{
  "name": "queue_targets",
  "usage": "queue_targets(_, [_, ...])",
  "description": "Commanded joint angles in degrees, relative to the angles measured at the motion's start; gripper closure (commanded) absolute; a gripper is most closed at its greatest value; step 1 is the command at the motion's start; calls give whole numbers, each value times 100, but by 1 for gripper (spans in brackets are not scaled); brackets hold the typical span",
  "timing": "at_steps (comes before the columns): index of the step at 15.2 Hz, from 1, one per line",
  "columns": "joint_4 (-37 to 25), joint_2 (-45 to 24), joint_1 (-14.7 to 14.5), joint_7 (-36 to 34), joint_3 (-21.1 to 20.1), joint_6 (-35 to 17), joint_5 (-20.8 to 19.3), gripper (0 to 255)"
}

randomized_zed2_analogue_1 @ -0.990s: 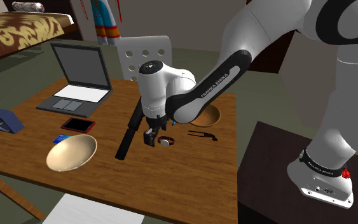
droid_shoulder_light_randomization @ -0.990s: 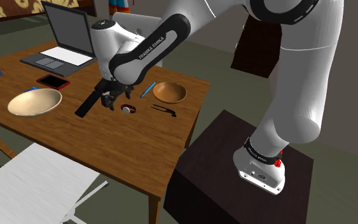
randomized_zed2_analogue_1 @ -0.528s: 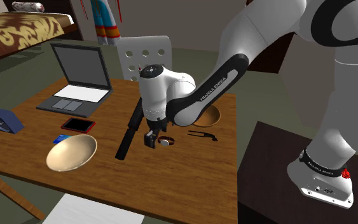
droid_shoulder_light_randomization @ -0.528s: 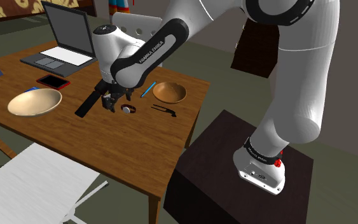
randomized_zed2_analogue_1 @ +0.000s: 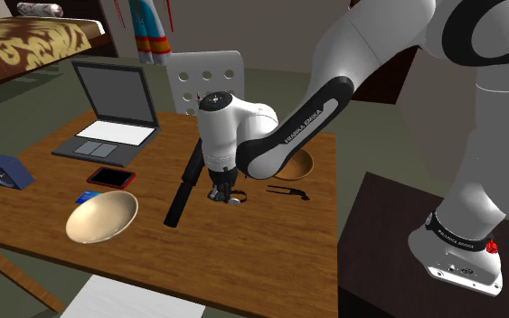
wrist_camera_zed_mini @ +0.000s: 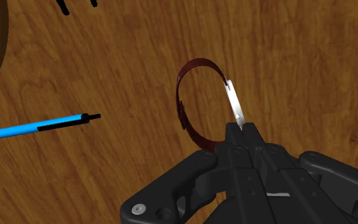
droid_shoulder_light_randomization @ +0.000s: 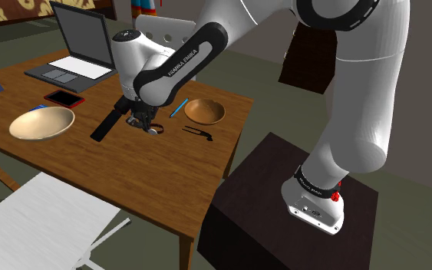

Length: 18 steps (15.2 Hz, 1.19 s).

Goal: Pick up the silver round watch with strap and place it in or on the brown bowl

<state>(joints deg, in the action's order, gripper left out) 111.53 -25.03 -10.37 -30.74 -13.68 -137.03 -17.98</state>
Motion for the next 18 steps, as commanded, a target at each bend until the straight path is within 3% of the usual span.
queue_targets(1, [0, 0, 0, 0, 0, 0, 0, 255])
queue_targets(18, [-214, 655, 104, 302, -165, 829, 349, 255])
